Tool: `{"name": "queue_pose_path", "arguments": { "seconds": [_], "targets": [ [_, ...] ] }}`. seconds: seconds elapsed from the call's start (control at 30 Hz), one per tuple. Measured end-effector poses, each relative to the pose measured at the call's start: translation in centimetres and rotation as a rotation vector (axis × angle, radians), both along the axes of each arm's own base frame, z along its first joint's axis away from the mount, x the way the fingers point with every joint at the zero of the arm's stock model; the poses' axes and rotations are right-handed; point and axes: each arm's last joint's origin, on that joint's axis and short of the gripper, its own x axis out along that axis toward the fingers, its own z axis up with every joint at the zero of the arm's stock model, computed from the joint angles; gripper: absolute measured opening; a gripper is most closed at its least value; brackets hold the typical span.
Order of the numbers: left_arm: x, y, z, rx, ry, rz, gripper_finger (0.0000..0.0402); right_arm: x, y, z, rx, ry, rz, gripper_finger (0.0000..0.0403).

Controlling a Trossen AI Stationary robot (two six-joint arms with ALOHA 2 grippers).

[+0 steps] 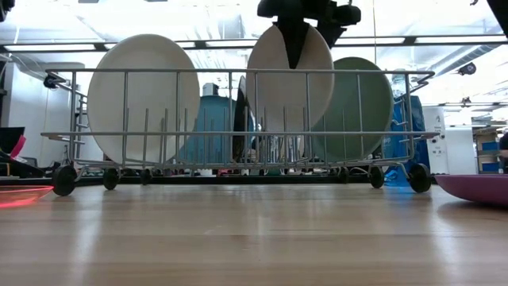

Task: Sort dishes
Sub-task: Put the white plate in the dish rack

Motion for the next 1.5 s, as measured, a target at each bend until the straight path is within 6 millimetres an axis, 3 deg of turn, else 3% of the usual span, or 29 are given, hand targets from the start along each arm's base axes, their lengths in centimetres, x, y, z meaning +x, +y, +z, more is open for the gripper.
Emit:
{"name": "queue_pose_path", "arguments": {
  "seconds": [0.53,1.5],
  "targets": [
    [-0.01,0.0,-0.04,-0.014,0.011,-0.012,0.0206,-0.02,-0.4,-0.1,0.097,0.025,0.034,0.0317],
    [-0.01,0.0,-0.04,-0.013,0.011,-0.012,0.0206,-0.07,-0.08,-0.27,0.289,0.056,0.113,0.0311]
  ]
}}
